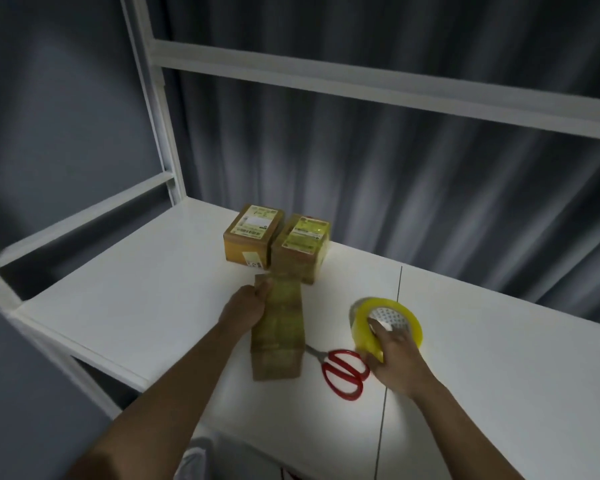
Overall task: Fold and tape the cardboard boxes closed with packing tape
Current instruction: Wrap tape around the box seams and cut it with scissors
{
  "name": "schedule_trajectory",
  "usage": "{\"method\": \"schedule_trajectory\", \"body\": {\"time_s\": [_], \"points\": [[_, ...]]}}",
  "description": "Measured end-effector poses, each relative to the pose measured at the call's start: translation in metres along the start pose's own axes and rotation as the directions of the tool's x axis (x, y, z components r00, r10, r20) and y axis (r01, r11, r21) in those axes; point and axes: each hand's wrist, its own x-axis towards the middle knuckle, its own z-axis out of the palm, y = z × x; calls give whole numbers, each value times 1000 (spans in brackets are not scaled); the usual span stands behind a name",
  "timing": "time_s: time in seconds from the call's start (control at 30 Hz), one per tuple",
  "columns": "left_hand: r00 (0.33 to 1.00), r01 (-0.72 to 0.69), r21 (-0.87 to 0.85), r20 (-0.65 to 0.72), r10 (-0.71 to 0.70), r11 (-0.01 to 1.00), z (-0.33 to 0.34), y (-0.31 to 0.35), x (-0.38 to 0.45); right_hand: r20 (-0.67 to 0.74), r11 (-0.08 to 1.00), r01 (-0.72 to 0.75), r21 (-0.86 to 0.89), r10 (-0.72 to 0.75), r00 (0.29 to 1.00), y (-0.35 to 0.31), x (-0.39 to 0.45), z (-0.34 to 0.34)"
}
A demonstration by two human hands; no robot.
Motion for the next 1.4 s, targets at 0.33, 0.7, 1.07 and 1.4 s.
{"method": "schedule_trajectory", "body": {"time_s": [0.33, 0.7, 1.07, 1.4], "points": [[767, -545, 281, -215, 605, 790, 4, 53, -19, -302, 985, 48, 168, 5, 953, 4, -7, -10], [762, -626, -235, 15, 647, 743, 20, 117, -42, -398, 851, 245, 465, -46, 916, -16, -35, -50], [779, -604, -42, -246, 577, 796, -41, 83, -77, -360, 921, 58, 386, 92, 928, -44, -16, -113], [965, -222, -472, -230, 123, 853, -47, -4, -83, -60, 985, 157, 75, -153, 986, -115, 12, -126]]}}
